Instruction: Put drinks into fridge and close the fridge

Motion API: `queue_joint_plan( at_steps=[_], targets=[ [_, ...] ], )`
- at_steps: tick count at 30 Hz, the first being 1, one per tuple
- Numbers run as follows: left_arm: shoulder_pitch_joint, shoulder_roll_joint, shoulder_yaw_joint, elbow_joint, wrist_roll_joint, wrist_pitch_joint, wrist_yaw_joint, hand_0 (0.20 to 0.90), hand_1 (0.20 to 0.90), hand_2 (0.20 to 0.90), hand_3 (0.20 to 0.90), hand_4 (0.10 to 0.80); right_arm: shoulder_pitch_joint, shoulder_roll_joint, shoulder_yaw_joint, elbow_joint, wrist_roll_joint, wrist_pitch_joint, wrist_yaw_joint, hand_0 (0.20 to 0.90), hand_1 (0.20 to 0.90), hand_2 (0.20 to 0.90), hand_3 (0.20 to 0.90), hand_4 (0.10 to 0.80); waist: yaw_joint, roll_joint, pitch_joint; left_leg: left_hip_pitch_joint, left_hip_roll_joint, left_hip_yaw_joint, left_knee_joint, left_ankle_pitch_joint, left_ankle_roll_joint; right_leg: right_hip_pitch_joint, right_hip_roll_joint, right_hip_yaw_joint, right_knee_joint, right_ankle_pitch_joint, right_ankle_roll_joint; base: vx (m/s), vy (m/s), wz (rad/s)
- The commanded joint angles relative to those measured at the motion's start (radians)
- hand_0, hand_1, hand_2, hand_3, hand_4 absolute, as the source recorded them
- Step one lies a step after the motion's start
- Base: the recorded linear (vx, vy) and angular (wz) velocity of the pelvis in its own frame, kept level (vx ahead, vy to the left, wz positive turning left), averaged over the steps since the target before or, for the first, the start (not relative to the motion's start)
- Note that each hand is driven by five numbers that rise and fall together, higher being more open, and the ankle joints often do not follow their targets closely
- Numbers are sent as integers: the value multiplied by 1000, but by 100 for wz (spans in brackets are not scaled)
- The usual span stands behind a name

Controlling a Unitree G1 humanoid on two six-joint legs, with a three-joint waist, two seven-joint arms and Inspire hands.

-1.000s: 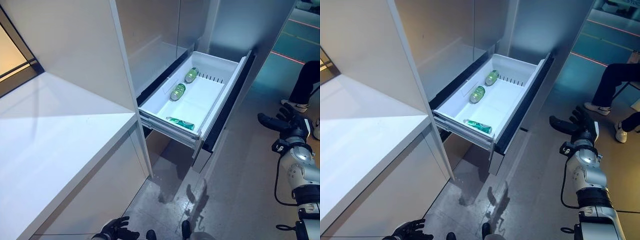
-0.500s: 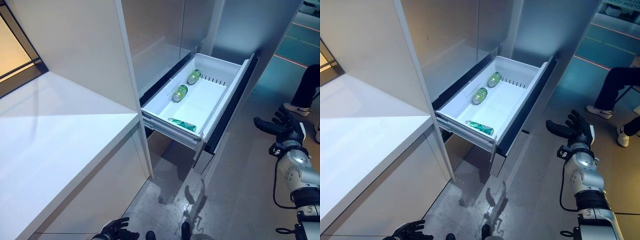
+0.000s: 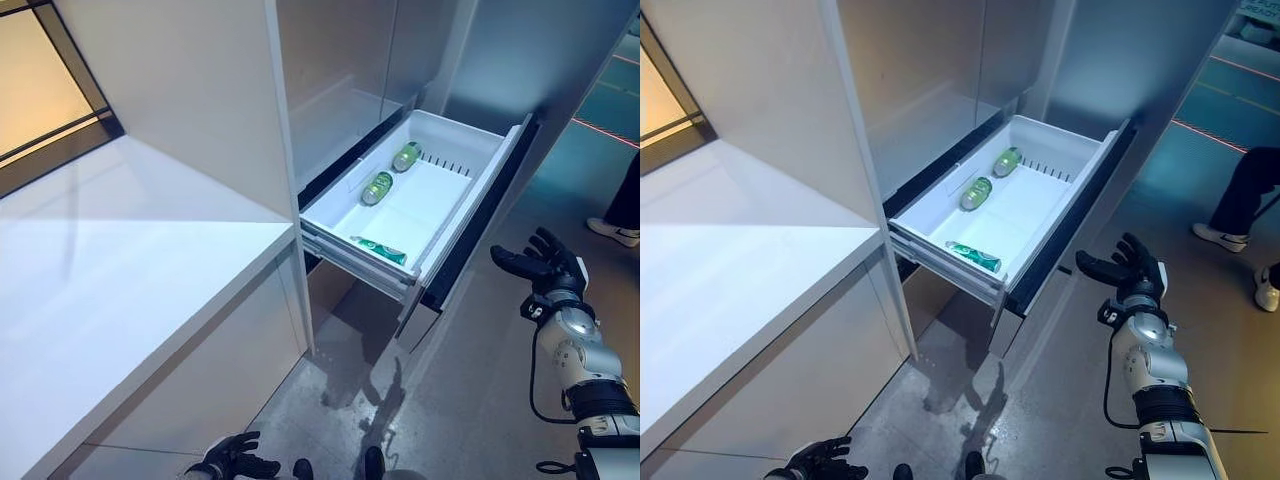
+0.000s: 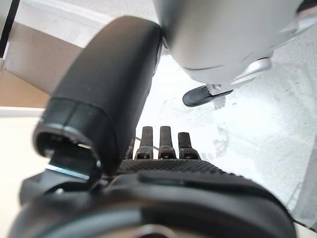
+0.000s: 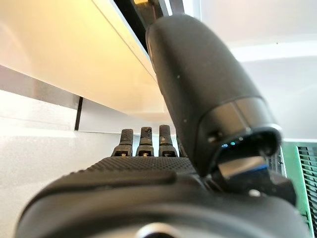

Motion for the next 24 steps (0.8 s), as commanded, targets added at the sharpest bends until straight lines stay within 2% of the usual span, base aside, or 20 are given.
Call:
queue_joint_plan(
  at_steps=[1,5,12,20,24],
  targets=[
    [-26,38,-23,-45,-26,8,10,900,900,900,900,800,-138,-102,-28,-19,45,-118,43,900,900,900,900,800,50,-10,36,-122,-30,-60,245,-179,27,-98,2,-55,265,-173,-16,-113,66,13],
    [-33,35,-24,-55,-34,14,21,900,900,900,900,800,-188,-126,-19,21,34,-152,64,900,900,900,900,800,75,3,74,-159,-37,-86,298,-191,32,-117,-9,-80,320,-193,-30,-54,70,25],
    [-5,45,-12,-52,-42,-9,38,900,900,900,900,800,-254,-135,28,29,5,-210,95,900,900,900,900,800,122,4,119,-224,-61,-117,377,-201,46,-157,-31,-118,408,-220,-50,-13,60,17],
    [-12,49,-19,-68,-61,-60,57,900,900,900,900,800,-389,-157,81,14,-43,-279,69,900,900,900,900,800,175,18,201,-391,-87,-121,631,-279,71,-288,-76,-163,644,-276,-84,-19,64,19],
    [-23,56,-32,-79,-72,-70,60,900,900,900,900,800,-450,-163,107,-6,-42,-287,48,900,900,900,900,800,191,25,226,-468,-102,-124,723,-299,82,-368,-93,-173,747,-301,-98,-53,47,24]
  ],
)
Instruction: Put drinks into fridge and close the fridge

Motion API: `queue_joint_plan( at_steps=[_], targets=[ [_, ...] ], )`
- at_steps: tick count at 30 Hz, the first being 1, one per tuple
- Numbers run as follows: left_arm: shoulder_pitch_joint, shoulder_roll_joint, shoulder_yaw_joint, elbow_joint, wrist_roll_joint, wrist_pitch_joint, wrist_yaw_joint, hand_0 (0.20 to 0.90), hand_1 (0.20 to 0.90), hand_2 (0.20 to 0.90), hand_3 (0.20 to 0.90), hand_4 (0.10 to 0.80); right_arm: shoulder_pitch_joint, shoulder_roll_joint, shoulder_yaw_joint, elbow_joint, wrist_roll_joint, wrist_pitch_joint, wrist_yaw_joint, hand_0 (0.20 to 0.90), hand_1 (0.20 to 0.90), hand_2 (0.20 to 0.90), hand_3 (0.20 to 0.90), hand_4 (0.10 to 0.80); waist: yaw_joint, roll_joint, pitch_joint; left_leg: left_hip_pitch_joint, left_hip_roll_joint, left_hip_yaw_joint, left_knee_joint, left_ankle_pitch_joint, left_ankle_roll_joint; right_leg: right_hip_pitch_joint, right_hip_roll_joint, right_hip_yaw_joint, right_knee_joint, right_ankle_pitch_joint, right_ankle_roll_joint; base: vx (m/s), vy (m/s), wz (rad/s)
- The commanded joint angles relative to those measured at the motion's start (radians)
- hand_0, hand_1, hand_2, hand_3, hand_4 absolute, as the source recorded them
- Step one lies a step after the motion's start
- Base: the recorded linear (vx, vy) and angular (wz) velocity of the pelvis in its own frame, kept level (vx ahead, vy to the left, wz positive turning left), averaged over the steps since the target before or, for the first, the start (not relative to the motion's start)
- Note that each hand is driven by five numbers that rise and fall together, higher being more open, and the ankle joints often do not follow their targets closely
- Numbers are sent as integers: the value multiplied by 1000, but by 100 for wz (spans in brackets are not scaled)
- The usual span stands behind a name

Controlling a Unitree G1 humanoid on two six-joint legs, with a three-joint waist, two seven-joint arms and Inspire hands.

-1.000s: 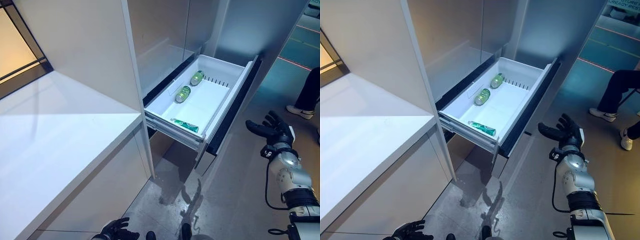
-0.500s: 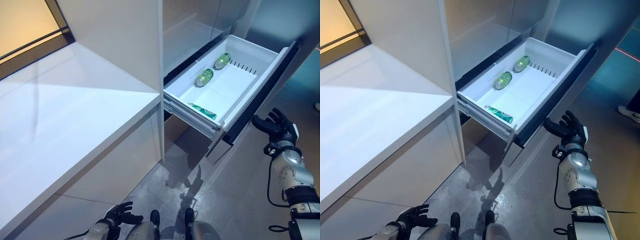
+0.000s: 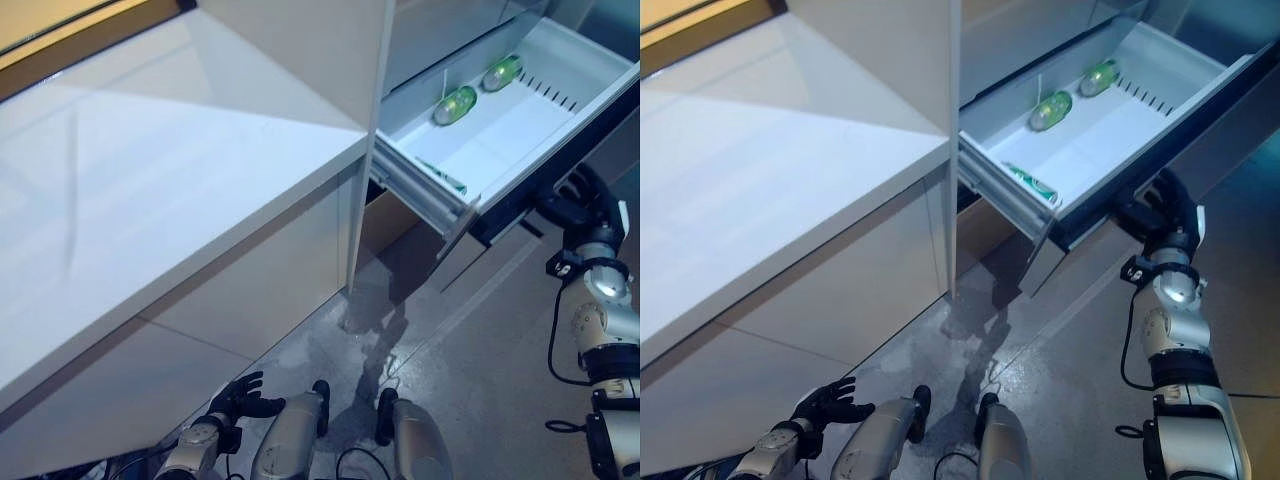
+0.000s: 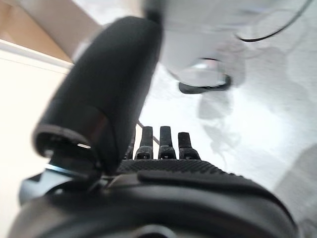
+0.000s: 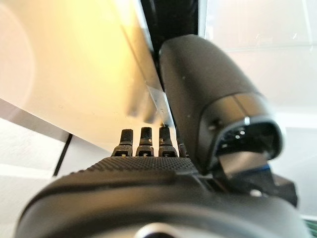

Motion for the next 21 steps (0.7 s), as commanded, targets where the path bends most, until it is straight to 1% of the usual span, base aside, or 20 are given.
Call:
queue_joint_plan(
  at_steps=[1,4,5,7,9,13,21],
  targets=[
    [79,43,-50,-42,13,-24,12,900,900,900,900,800,-224,-75,113,-75,-50,-137,33,900,900,900,900,800,106,-15,-33,-67,-39,-3,124,-117,77,-23,6,-66,114,-43,-79,-49,77,13],
    [77,38,-65,-37,7,-37,14,900,900,900,900,800,-300,-76,145,-50,-61,-146,21,900,900,900,900,800,119,-8,-23,-110,-56,-7,175,-129,85,-80,-5,-68,188,-66,-88,15,75,19],
    [79,37,-67,-36,4,-40,13,900,900,900,900,800,-318,-76,156,-42,-69,-148,20,900,900,900,900,800,123,-7,-20,-112,-62,-13,204,-166,82,-87,-3,-55,221,-102,-80,95,68,10],
    [80,35,-70,-34,-1,-43,12,900,900,900,900,800,-345,-78,173,-32,-84,-147,23,900,900,900,900,800,127,-4,-17,-124,-68,-14,216,-168,83,-103,-6,-54,238,-108,-83,53,60,5],
    [85,30,-80,-30,-4,-52,11,900,900,900,900,800,-409,-78,219,1,-122,-141,16,900,900,900,900,800,139,1,-10,-142,-77,-18,226,-163,85,-128,-9,-52,259,-111,-86,20,68,6],
    [90,26,-81,-23,-6,-63,8,900,900,900,900,800,-472,-79,266,39,-127,-147,13,900,900,900,900,800,147,3,-6,-146,-77,-21,211,-150,82,-139,-10,-50,258,-105,-84,33,47,4],
    [87,33,-89,-22,-12,-81,4,900,900,900,900,800,-562,-83,324,83,-127,-151,16,900,900,900,900,800,158,1,-1,-138,-72,-29,176,-129,77,-134,-12,-52,242,-91,-77,21,17,4]
  ],
)
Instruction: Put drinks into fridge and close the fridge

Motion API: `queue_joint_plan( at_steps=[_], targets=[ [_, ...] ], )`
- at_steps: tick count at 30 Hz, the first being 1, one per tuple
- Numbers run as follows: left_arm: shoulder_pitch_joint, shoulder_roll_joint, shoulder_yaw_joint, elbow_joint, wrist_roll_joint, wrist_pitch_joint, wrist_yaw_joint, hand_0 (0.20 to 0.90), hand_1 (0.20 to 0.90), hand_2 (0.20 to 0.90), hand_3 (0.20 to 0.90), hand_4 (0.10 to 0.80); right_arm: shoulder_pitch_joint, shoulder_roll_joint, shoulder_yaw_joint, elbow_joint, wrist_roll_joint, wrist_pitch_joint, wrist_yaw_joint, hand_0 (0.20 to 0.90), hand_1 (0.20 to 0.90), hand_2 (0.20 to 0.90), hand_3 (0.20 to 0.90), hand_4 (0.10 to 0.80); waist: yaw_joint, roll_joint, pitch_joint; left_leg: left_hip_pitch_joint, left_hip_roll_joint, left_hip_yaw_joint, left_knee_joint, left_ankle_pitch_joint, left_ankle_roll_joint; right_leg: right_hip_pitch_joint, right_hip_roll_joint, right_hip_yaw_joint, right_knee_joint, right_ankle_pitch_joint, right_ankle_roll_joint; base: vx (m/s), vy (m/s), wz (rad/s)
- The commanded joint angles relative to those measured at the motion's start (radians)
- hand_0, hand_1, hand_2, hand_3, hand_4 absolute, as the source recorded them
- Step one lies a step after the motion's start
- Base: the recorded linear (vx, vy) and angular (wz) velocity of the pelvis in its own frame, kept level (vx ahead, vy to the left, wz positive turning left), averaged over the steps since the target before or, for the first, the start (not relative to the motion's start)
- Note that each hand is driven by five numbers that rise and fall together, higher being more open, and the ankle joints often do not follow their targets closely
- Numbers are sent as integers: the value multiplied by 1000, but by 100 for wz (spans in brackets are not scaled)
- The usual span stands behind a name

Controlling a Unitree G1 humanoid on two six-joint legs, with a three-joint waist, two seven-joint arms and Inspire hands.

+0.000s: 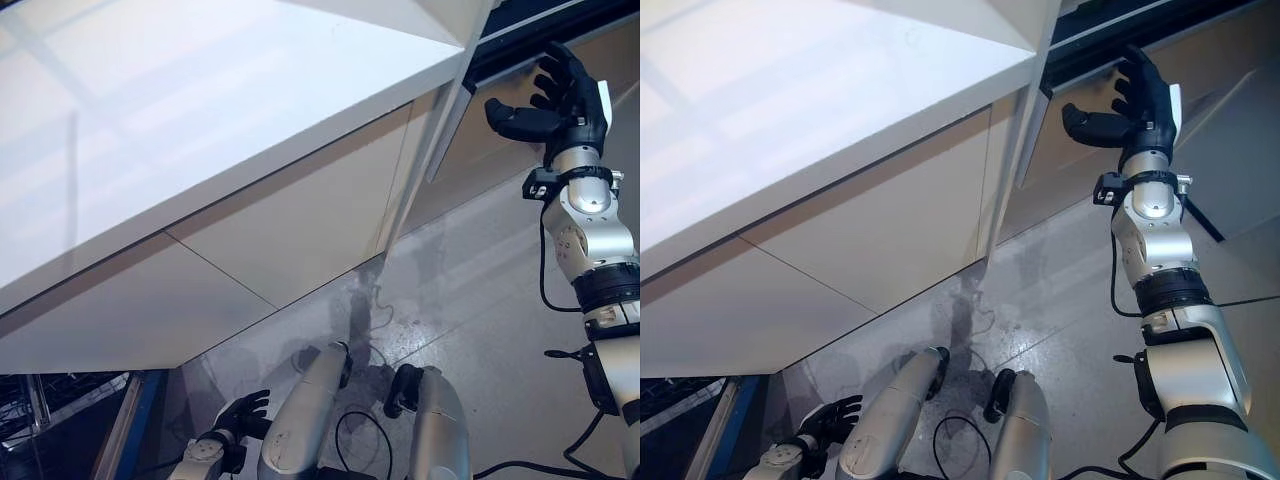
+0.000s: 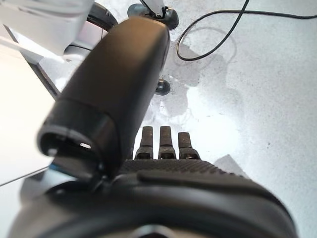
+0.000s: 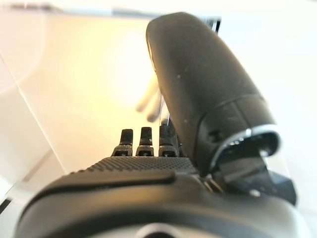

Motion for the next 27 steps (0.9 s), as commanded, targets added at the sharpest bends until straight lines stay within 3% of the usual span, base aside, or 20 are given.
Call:
queue_joint_plan(
  at_steps=[1,9,10,14,17,22,27],
  targets=[
    [45,48,-32,-17,-10,-40,6,900,900,900,900,800,-215,-51,16,8,-29,-121,3,900,900,900,900,800,29,-34,-44,63,-12,26,-36,-89,88,58,37,-36,3,-9,-61,27,-4,17],
    [37,70,-35,-17,8,-37,-4,900,900,900,900,800,-222,-51,21,31,12,-122,9,900,900,900,900,800,28,-45,-46,97,0,25,-76,-79,86,95,39,-35,-45,16,-46,-5,-30,3],
    [36,74,-35,-15,8,-40,-5,900,900,900,900,800,-217,-49,19,31,24,-120,9,900,900,900,900,800,24,-45,-47,96,7,30,-103,-42,89,95,38,-45,-74,53,-54,-103,-64,-2],
    [36,76,-16,-1,8,-41,-20,900,900,900,900,800,-147,-19,-1,4,56,-112,38,900,900,900,900,800,-2,-58,-64,146,28,44,-168,-32,83,139,56,-28,-163,85,-41,-54,-76,-12],
    [36,65,2,12,-6,-32,-31,900,900,900,900,800,-24,27,-30,-54,80,-96,103,900,900,900,900,800,-38,-67,-91,210,50,57,-262,-10,73,183,77,-1,-264,117,-24,-20,-73,-24],
    [56,33,63,-2,-55,11,-49,900,900,900,900,800,321,143,-125,-270,123,-8,156,900,900,900,900,800,-111,-88,-184,326,75,91,-471,57,46,273,113,44,-496,179,12,-17,-68,-38],
    [82,-10,131,16,-122,27,-72,900,900,900,900,800,676,286,-128,-323,-5,-5,258,900,900,900,900,800,-179,-87,-289,444,85,129,-651,104,18,382,149,66,-687,221,41,-17,-59,-40]
  ],
)
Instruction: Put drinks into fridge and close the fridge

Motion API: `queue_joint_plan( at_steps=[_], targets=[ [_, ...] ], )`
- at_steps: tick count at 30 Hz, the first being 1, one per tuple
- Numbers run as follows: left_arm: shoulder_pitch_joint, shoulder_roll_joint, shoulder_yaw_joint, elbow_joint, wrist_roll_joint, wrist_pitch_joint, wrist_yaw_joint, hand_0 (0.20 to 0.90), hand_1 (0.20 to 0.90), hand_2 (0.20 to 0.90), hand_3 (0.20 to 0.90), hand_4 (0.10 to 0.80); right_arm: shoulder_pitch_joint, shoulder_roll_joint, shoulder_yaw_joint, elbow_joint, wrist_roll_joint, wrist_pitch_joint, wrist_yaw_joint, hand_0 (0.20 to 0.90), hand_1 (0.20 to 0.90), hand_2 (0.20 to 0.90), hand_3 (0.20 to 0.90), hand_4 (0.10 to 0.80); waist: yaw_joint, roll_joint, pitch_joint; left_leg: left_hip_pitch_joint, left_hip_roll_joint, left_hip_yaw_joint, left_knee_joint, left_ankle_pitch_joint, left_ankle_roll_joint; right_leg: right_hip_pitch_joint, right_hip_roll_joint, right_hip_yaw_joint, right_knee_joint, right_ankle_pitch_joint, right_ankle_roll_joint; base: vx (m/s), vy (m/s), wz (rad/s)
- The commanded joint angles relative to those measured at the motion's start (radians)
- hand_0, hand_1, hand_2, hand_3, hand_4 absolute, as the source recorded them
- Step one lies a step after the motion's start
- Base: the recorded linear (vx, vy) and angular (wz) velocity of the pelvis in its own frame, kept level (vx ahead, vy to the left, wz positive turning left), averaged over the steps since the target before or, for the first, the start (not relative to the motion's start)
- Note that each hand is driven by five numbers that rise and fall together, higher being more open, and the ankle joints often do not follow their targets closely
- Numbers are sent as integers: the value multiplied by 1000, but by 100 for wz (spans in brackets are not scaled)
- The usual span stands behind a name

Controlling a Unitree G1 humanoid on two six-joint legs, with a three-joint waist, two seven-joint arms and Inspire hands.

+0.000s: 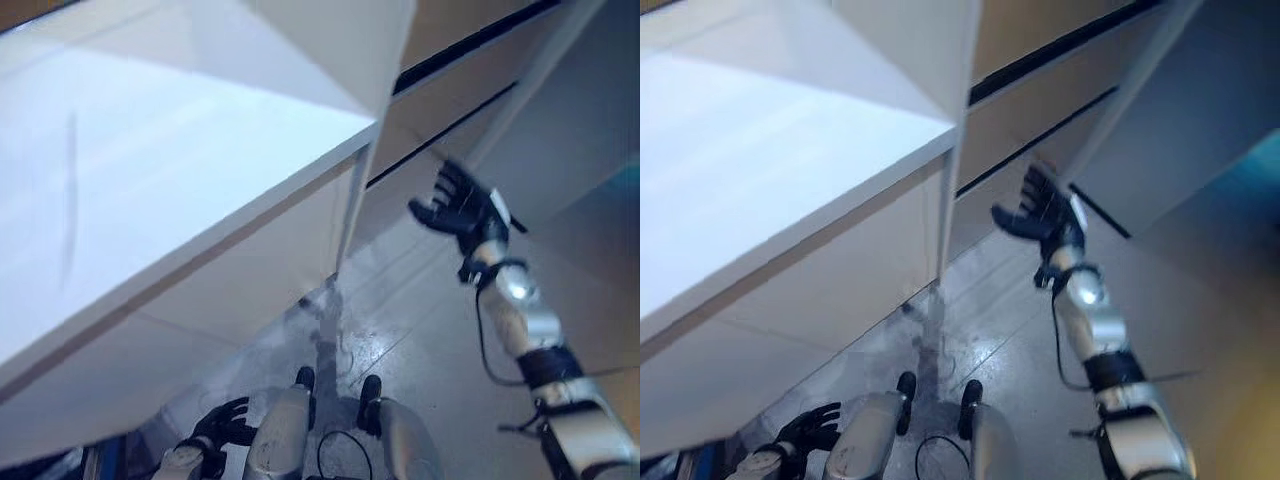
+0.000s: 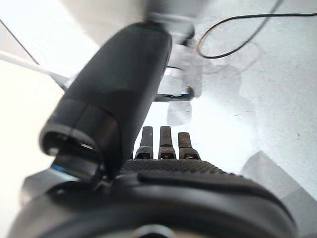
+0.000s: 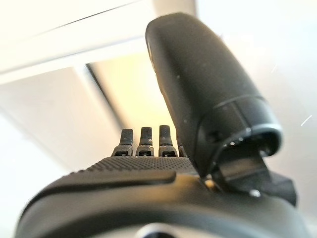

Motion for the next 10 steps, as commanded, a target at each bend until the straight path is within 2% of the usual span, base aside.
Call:
queue_joint_plan(
  at_steps=[1,5,10],
  targets=[
    [20,-51,7,4,-87,-24,-44,900,900,900,900,800,90,-7,-16,-27,-111,-53,107,900,900,900,900,800,-45,31,-181,96,-19,20,-129,-44,-1,75,44,-9,-94,-30,10,-28,-60,-25],
    [33,-65,32,29,-90,-23,-47,900,900,900,900,800,216,48,18,72,-186,-40,160,900,900,900,900,800,-76,32,-227,159,-10,53,-191,-29,-13,131,60,-6,-149,-15,16,-48,-47,-26],
    [27,-81,57,94,-75,-25,-53,900,900,900,900,800,307,141,18,327,-302,-34,185,900,900,900,900,800,-103,35,-253,214,-7,65,-229,-27,-15,176,76,6,-180,-16,17,10,-36,-16]
  ],
)
